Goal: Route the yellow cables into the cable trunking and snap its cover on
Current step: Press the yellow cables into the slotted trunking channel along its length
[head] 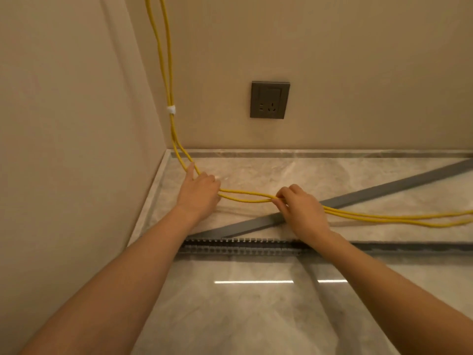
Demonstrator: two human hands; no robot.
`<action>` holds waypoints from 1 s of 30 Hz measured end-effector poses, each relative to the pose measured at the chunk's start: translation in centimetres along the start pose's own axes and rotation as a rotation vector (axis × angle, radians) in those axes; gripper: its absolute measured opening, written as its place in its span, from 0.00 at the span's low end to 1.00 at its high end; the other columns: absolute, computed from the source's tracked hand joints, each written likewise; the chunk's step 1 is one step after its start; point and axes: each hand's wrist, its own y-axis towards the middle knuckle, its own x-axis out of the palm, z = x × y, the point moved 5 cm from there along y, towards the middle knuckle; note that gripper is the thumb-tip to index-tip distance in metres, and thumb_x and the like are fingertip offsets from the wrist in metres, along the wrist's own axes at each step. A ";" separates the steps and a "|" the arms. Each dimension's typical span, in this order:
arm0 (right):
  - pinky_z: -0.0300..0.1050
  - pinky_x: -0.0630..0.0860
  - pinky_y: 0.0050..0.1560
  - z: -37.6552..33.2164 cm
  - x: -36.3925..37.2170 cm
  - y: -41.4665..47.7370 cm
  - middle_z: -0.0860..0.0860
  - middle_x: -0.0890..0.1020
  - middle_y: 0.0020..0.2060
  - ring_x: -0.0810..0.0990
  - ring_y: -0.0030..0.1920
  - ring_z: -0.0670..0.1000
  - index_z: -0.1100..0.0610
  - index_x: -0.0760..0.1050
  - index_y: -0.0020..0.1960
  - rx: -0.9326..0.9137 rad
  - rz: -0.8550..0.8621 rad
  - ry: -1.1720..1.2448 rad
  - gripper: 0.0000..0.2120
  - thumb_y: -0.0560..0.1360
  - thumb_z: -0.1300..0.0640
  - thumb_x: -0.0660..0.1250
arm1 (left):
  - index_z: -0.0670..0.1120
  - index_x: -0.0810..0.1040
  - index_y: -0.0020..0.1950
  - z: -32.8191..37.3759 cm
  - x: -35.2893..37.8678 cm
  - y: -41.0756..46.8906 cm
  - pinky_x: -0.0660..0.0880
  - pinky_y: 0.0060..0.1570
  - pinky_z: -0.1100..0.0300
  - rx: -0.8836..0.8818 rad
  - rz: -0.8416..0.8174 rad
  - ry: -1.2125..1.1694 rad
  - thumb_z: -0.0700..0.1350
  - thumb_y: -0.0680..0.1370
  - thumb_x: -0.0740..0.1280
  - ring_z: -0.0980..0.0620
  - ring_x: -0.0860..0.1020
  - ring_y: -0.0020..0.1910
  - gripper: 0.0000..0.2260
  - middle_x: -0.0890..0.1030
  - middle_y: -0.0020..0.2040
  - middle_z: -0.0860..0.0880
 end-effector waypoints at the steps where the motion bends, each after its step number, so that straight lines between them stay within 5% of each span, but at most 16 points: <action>1: 0.48 0.71 0.36 -0.1 -0.6 -0.2 0.53 0.77 0.44 0.76 0.39 0.55 0.57 0.75 0.50 -0.016 0.014 0.031 0.12 0.78 0.49 0.60 | 0.47 0.77 0.50 -0.4 -0.6 -0.1 0.48 0.72 0.42 -0.003 0.033 -0.016 0.54 0.78 0.59 0.47 0.74 0.56 0.13 0.80 0.49 0.47; 3: 0.47 0.72 0.33 -0.1 -1.9 -0.6 0.51 0.76 0.42 0.75 0.36 0.52 0.57 0.75 0.49 -0.048 0.046 0.078 0.13 0.77 0.47 0.61 | 0.48 0.75 0.36 -1.2 -1.7 -0.6 0.57 0.70 0.46 -0.022 0.078 -0.158 0.58 0.77 0.59 0.46 0.77 0.45 0.17 0.79 0.35 0.48; 5: 0.45 0.71 0.32 0.1 -2.8 -1.2 0.50 0.77 0.38 0.73 0.34 0.49 0.57 0.75 0.48 -0.082 0.069 0.110 0.15 0.76 0.45 0.60 | 0.50 0.70 0.28 -2.1 -2.9 -1.5 0.72 0.52 0.51 -0.064 0.167 -0.354 0.59 0.75 0.61 0.45 0.76 0.38 0.20 0.74 0.27 0.49; 7: 0.45 0.72 0.31 0.3 -3.2 -2.0 0.49 0.77 0.36 0.73 0.33 0.49 0.56 0.75 0.47 -0.110 0.074 0.092 0.17 0.75 0.42 0.60 | 0.49 0.68 0.25 -2.7 -4.4 -2.7 0.65 0.29 0.57 -0.095 0.251 -0.447 0.60 0.74 0.63 0.47 0.73 0.30 0.22 0.71 0.24 0.50; 8: 0.45 0.73 0.30 0.4 -3.3 -2.3 0.49 0.77 0.35 0.73 0.32 0.49 0.55 0.75 0.46 -0.119 0.085 0.072 0.18 0.74 0.40 0.60 | 0.49 0.67 0.24 -2.8 -5.1 -3.2 0.60 0.26 0.59 -0.102 0.276 -0.464 0.60 0.74 0.63 0.49 0.71 0.28 0.23 0.71 0.23 0.50; 15: 0.42 0.63 0.31 6.1 -3.3 -4.3 0.52 0.77 0.29 0.76 0.30 0.56 0.57 0.76 0.41 0.092 0.159 -0.038 0.10 0.73 0.50 0.68 | 0.50 0.64 0.21 -2.9 -6.8 -6.3 0.57 0.24 0.61 -0.129 0.337 -0.600 0.55 0.72 0.69 0.53 0.66 0.22 0.23 0.66 0.19 0.52; 22: 0.50 0.70 0.41 17.7 -6.2 -8.0 0.62 0.81 0.35 0.77 0.41 0.63 0.60 0.81 0.43 0.464 0.160 -0.111 0.14 0.74 0.48 0.67 | 0.50 0.66 0.18 -3.7 -3.1 -9.2 0.60 0.23 0.63 -0.123 0.207 -0.451 0.50 0.69 0.74 0.55 0.67 0.19 0.23 0.66 0.15 0.52; 26: 0.47 0.66 0.37 18.6 -9.4 -9.5 0.61 0.78 0.27 0.76 0.33 0.62 0.62 0.81 0.38 0.447 0.380 -0.064 0.11 0.72 0.54 0.70 | 0.50 0.66 0.19 -2.7 -1.7 -8.8 0.70 0.35 0.54 -0.121 0.164 -0.337 0.49 0.69 0.73 0.48 0.69 0.22 0.23 0.69 0.17 0.52; 30: 0.41 0.58 0.31 16.0 -12.2 -10.3 0.53 0.71 0.23 0.69 0.25 0.55 0.60 0.79 0.36 0.458 0.631 -0.034 0.12 0.73 0.52 0.68 | 0.50 0.62 0.18 -3.0 -1.3 -8.2 0.62 0.30 0.59 -0.139 0.145 -0.260 0.45 0.67 0.75 0.48 0.66 0.20 0.25 0.64 0.15 0.54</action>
